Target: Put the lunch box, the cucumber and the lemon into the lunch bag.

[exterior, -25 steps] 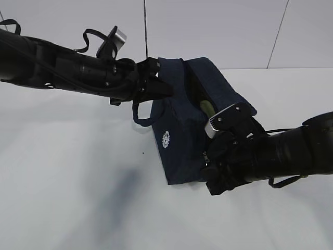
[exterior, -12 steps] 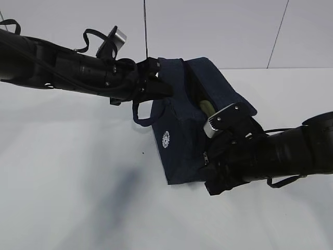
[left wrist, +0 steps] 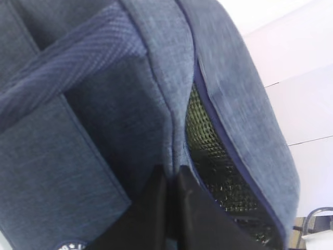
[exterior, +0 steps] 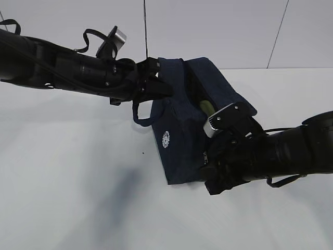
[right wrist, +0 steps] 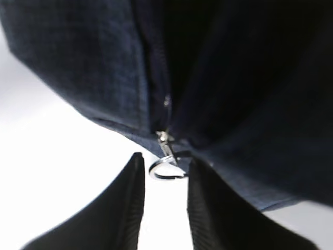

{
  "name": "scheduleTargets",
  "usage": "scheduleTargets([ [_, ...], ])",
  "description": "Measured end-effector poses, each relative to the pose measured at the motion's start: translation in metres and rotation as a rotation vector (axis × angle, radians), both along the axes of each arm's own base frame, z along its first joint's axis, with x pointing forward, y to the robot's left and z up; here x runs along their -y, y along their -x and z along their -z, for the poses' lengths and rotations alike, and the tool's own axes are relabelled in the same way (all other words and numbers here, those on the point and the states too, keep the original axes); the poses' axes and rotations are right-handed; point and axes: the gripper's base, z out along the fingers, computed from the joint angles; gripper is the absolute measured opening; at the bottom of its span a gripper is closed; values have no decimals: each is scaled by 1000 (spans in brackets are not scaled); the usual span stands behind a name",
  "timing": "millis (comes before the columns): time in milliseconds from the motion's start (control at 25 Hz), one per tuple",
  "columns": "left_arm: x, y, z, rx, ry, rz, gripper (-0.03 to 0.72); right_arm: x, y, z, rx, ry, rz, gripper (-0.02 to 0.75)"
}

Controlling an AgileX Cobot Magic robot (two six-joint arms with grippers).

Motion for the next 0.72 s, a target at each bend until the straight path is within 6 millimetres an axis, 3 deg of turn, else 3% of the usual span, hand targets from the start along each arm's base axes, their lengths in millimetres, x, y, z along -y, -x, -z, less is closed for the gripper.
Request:
scheduleTargets([
  [120,0,0,0,0,0,0,-6,0,0,0,1,5,3,183],
  [280,0,0,0,0,0,0,-6,1,0,0,1,7,5,40],
  [720,0,0,0,0,-2,-1,-6,1,0,0,2,9,4,17],
])
